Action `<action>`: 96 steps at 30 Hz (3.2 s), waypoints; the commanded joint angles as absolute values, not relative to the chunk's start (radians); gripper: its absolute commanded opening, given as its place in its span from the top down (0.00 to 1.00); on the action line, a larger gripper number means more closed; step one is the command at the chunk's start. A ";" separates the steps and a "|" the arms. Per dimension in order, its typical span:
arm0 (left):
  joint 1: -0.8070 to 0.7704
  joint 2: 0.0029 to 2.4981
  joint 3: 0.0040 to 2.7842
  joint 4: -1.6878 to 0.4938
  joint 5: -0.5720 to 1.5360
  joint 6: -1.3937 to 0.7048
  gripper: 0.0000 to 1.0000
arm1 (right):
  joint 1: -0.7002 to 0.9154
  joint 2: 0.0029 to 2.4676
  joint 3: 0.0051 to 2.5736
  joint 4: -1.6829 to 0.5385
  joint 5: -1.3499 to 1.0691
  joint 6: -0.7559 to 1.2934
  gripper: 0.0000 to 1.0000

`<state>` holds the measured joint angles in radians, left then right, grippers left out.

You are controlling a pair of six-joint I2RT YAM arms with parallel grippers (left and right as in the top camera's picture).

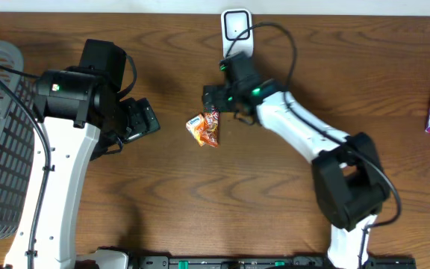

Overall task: Scan the item barcode
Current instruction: 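Reach the right gripper to the red-orange bar and grasp it, then hold the red-orange bar over the white scanner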

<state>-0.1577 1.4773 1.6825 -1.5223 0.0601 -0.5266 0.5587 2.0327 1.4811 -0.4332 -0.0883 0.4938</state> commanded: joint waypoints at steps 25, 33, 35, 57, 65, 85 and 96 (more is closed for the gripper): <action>-0.154 1.483 1.689 -1.529 0.043 -0.525 0.02 | 0.500 1.950 1.550 -0.437 -0.392 0.595 0.99; -0.154 1.483 1.689 -1.529 0.043 -0.525 0.02 | 0.371 1.900 1.550 -0.465 -1.021 0.832 0.99; -0.154 1.483 1.689 -1.529 0.043 -0.525 0.02 | 0.356 1.900 1.550 -0.476 -1.146 0.918 0.98; -0.154 1.483 1.689 -1.529 0.043 -0.525 0.02 | 0.356 1.900 1.550 -0.490 -1.283 0.964 0.98; -0.154 1.483 1.689 -1.529 0.043 -0.525 0.02 | 0.361 1.900 1.550 -0.488 -0.912 0.764 0.99; -0.154 1.483 1.689 -1.529 0.043 -0.525 0.02 | 0.382 1.967 1.570 -0.033 0.170 0.754 0.99; -0.154 1.483 1.689 -1.529 0.043 -0.525 0.02 | 0.369 2.366 2.177 -0.398 0.104 0.694 0.99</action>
<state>-0.1577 1.4773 1.6825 -1.5223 0.0597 -0.5266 0.3733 2.3020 2.0457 -0.3462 0.1017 0.7361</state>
